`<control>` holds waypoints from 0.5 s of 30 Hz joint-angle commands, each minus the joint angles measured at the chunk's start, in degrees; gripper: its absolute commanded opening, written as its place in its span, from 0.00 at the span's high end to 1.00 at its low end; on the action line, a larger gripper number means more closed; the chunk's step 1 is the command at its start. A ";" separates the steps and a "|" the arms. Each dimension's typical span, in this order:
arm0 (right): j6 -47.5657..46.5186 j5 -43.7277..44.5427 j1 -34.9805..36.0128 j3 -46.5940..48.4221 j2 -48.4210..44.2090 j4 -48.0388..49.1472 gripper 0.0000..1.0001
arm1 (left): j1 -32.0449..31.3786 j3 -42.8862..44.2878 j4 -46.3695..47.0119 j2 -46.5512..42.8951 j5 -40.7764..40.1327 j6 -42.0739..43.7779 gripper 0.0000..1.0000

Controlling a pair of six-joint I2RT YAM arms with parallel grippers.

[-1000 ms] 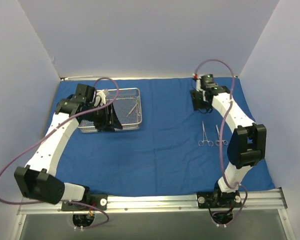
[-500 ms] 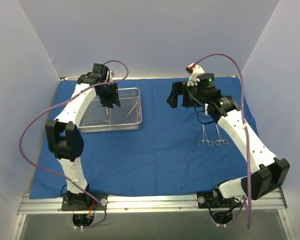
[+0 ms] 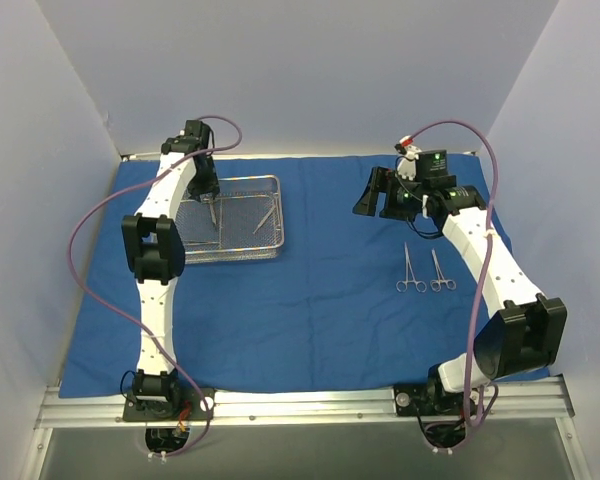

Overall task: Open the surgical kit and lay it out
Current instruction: Pick up the medical item from the container.

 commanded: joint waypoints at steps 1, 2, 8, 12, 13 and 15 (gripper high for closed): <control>-1.76 -1.65 0.03 2.98 -0.32 -2.51 0.23 | 1.24 4.92 -0.55 3.13 -2.44 -1.15 0.51; -2.37 -1.21 -0.24 3.77 0.12 -4.61 0.23 | 1.42 5.53 -0.64 4.09 -2.26 -1.67 0.51; -5.36 0.02 -1.47 6.94 2.32 -7.97 0.25 | 0.98 5.80 1.29 8.14 -1.04 -3.78 0.53; -5.63 -0.15 -1.73 7.21 3.02 -8.06 0.25 | 0.45 3.78 3.14 8.06 -1.12 -4.40 0.53; -5.72 -0.50 -1.73 7.21 3.20 -8.06 0.25 | 0.45 3.78 2.88 8.23 -1.12 -4.49 0.53; -5.81 -0.68 -1.73 7.38 3.64 -7.97 0.25 | 0.45 3.95 2.52 8.84 -1.47 -4.75 0.53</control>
